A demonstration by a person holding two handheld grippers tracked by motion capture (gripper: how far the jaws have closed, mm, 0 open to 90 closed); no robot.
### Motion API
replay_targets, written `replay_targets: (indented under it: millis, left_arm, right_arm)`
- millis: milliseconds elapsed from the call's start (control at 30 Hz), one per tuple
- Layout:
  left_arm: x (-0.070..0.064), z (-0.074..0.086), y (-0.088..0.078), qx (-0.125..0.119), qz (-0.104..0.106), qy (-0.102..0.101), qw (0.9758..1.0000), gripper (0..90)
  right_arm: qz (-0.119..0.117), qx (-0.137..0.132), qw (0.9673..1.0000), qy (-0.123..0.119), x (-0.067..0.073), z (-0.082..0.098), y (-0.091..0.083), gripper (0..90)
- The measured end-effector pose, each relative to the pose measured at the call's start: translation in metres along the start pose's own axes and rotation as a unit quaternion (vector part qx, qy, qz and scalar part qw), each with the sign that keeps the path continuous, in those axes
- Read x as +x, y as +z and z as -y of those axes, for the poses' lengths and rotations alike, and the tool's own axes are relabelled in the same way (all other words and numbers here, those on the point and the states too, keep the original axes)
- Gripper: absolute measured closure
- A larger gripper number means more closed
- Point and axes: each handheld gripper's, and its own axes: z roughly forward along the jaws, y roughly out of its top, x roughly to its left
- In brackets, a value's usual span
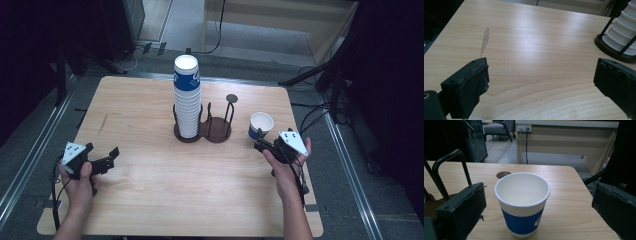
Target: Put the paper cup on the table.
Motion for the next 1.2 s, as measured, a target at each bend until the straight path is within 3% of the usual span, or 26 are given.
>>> replay_targets:
  millis: [733,1200]
  left_arm:
    - [-0.001,0.0,-0.001,0.002,0.0,0.003,1.0,0.8]
    - [-0.002,0.001,-0.001,0.004,-0.001,0.006,1.0,0.8]
  right_arm:
    - [0.021,0.018,0.9994,0.023,-0.035,0.043,-0.036,0.0]
    - [0.031,0.028,0.9989,0.022,-0.058,0.062,-0.057,0.0]
